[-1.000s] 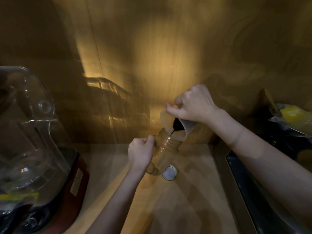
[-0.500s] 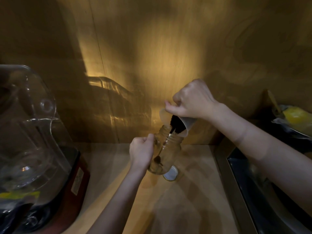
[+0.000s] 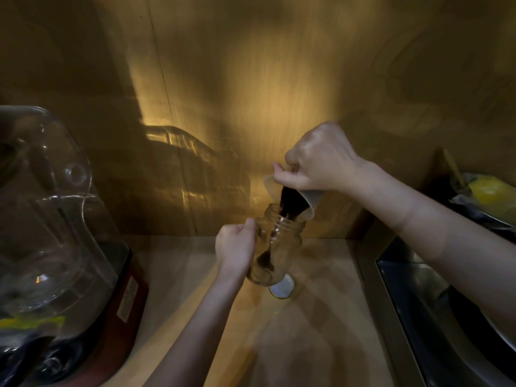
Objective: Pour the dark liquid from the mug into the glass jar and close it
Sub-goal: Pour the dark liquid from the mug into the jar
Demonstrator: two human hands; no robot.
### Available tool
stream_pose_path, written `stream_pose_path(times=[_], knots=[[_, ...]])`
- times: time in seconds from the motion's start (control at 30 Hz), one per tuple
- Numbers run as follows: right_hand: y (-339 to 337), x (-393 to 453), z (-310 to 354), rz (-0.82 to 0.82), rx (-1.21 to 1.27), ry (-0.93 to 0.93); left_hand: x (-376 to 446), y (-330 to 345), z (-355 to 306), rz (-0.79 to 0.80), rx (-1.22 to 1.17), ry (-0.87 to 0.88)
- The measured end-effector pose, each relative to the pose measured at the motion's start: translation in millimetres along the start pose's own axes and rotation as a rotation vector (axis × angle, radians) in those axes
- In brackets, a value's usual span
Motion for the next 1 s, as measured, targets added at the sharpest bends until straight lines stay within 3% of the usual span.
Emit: stream_pose_path(times=[1.0], knots=[[-8.7, -0.4, 3.1, -0.023, 0.03, -0.025, 0.5, -0.7, -6.3, 0.011, -0.041, -0.022]])
Point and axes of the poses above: each hand's wrist, its own x-axis towards the middle knuckle, its own y-axis out of the palm, z = x × y, the point moved 9 cm from there along x, towards the middle knuckle, and after that the axes turned 7 degrees about z, right-handed, at the moved point
